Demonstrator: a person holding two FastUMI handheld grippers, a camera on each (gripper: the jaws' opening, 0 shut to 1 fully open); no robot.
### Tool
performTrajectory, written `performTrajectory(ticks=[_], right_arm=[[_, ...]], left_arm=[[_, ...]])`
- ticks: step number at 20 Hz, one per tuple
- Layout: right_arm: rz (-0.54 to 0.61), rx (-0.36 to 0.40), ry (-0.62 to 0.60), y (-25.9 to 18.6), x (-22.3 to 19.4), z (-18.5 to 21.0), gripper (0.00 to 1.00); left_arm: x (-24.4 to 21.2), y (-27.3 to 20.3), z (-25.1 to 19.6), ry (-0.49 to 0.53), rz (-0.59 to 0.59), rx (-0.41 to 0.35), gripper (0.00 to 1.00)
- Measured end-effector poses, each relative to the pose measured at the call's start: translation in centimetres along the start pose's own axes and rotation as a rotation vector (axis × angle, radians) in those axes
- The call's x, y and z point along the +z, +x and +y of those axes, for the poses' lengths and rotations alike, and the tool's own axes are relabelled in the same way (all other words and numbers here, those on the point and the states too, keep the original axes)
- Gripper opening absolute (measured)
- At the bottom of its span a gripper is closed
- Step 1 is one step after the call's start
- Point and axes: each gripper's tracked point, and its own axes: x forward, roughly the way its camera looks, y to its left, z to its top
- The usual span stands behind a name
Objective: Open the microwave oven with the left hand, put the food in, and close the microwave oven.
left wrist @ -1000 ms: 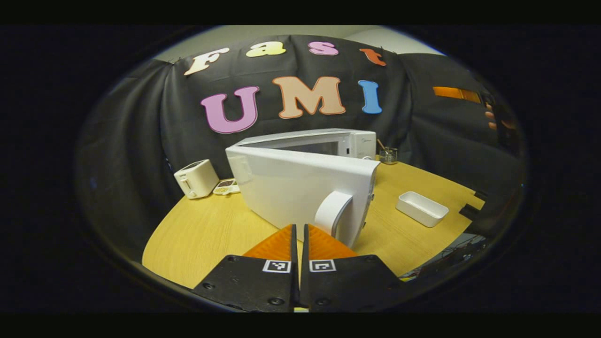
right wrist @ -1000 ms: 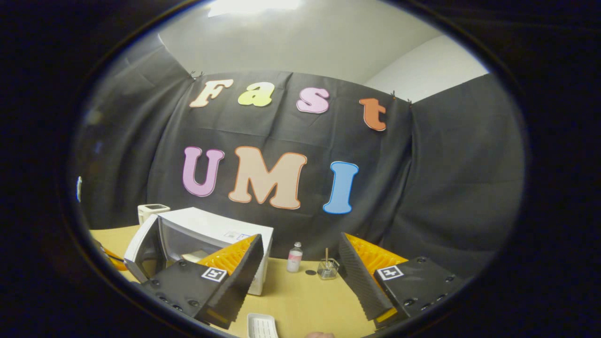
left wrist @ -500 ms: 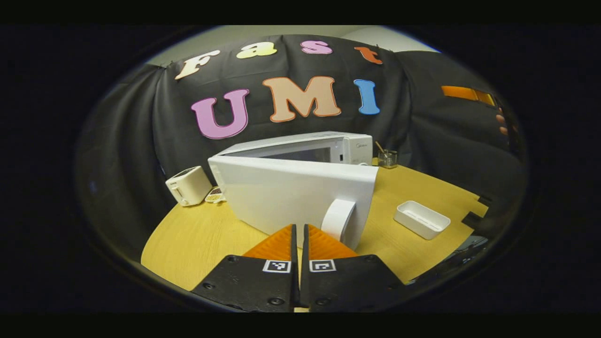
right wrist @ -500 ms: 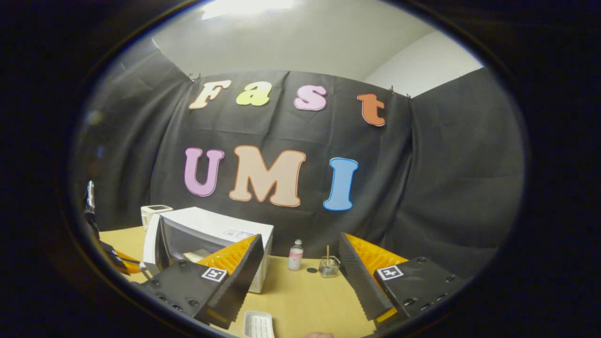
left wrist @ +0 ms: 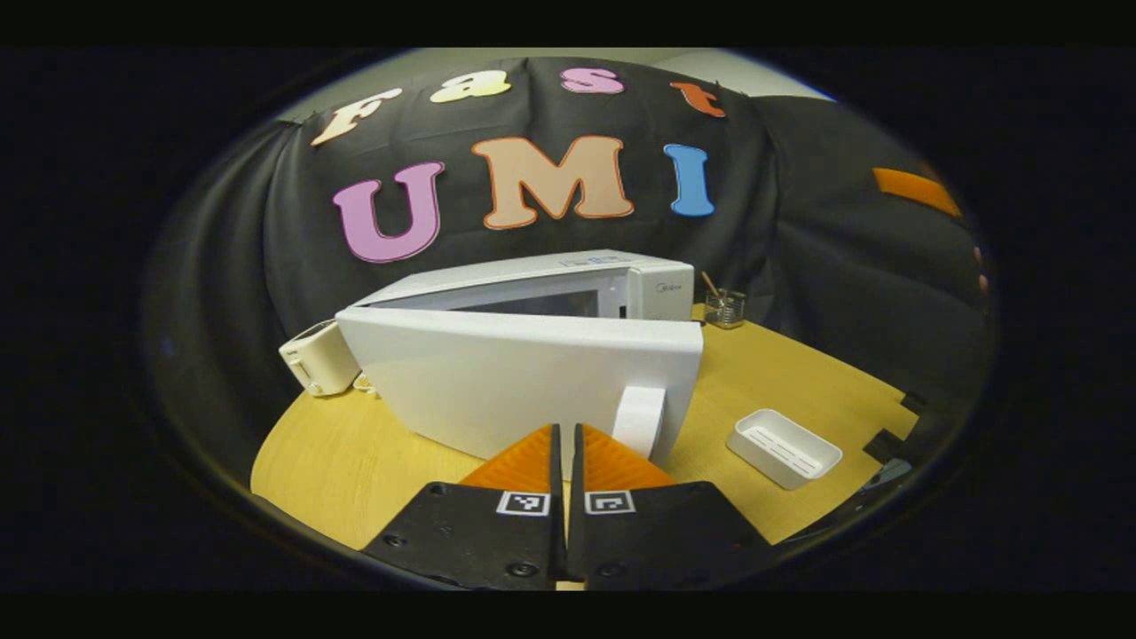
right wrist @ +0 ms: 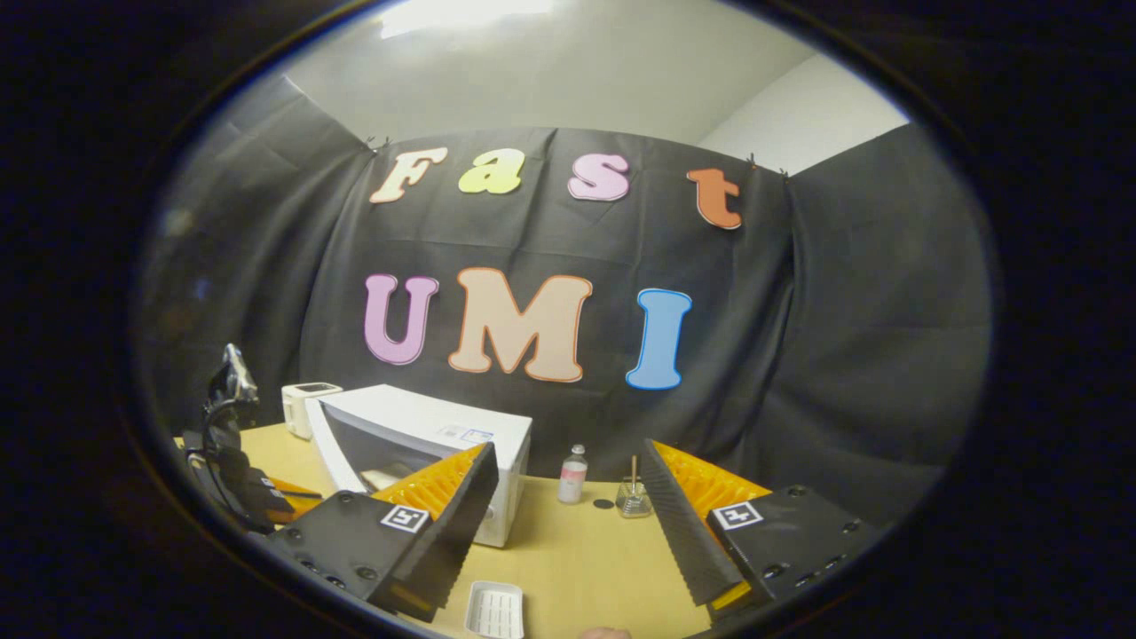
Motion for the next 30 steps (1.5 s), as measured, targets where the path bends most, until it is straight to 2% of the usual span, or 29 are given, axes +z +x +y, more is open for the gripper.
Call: performTrajectory(ticks=[8, 13, 18, 20, 23, 26, 27, 30], right_arm=[[0.014, -0.005, 0.053, 1.0, -1.5, -1.7, 0.96], [0.017, -0.028, 0.048, 1.1, -2.2, -4.1, 0.97], [0.032, -0.045, 0.063, 0.3, -3.3, -5.6, 0.97], [0.030, -0.060, 0.055, -0.1, -3.4, -6.2, 0.96], [0.021, -0.105, 0.047, -1.0, -3.3, -7.8, 0.96], [0.030, -0.156, 0.043, -1.9, -3.5, -9.4, 0.99], [0.028, -0.169, 0.043, -2.2, -3.2, -9.9, 0.96], [0.037, -0.200, 0.041, -2.8, -3.6, -11.1, 0.96]], left_arm=[[2.2, 4.8, -0.7, 0.079, 0.005, 0.031, 0.00], [2.6, 8.3, -1.0, 0.013, 0.049, 0.039, 0.00], [5.7, 12.0, -0.4, 0.015, 0.012, 0.056, 0.00], [6.0, 13.7, 0.3, 0.010, 0.035, 0.078, 0.00], [5.3, 14.2, -0.7, -0.084, 0.066, 0.056, 0.00], [5.6, 15.0, -0.1, -0.052, 0.058, 0.076, 0.00], [5.0, 14.9, -0.6, -0.068, 0.087, 0.042, 0.00], [4.8, 15.5, -0.8, -0.097, 0.094, 0.044, 0.00]])
